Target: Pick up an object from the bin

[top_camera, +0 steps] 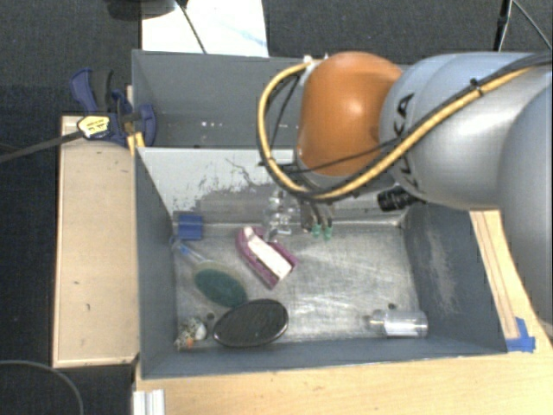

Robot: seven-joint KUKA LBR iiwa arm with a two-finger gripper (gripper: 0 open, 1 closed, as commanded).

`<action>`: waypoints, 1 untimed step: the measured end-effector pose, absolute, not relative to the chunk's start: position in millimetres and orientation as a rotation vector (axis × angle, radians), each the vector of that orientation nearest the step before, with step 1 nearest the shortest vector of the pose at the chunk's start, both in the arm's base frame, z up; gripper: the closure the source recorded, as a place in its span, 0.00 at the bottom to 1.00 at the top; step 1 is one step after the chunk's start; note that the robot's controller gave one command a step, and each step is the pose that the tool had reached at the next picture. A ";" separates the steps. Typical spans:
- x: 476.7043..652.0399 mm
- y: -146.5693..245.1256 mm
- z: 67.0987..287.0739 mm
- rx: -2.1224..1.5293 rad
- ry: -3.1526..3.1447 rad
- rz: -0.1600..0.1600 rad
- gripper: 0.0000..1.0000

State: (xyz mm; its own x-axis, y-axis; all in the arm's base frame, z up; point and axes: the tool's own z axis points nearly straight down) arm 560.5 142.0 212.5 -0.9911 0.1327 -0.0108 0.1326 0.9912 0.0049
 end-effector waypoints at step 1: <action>558.6 141.0 207.4 0.204 3.133 0.001 0.00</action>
Offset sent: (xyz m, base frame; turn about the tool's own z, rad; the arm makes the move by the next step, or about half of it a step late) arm 0.0000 0.0000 0.0000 0.0000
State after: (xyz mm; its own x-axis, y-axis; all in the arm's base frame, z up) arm 558.6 141.0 207.4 -0.9915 0.1298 -0.0021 0.1298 0.9915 0.0005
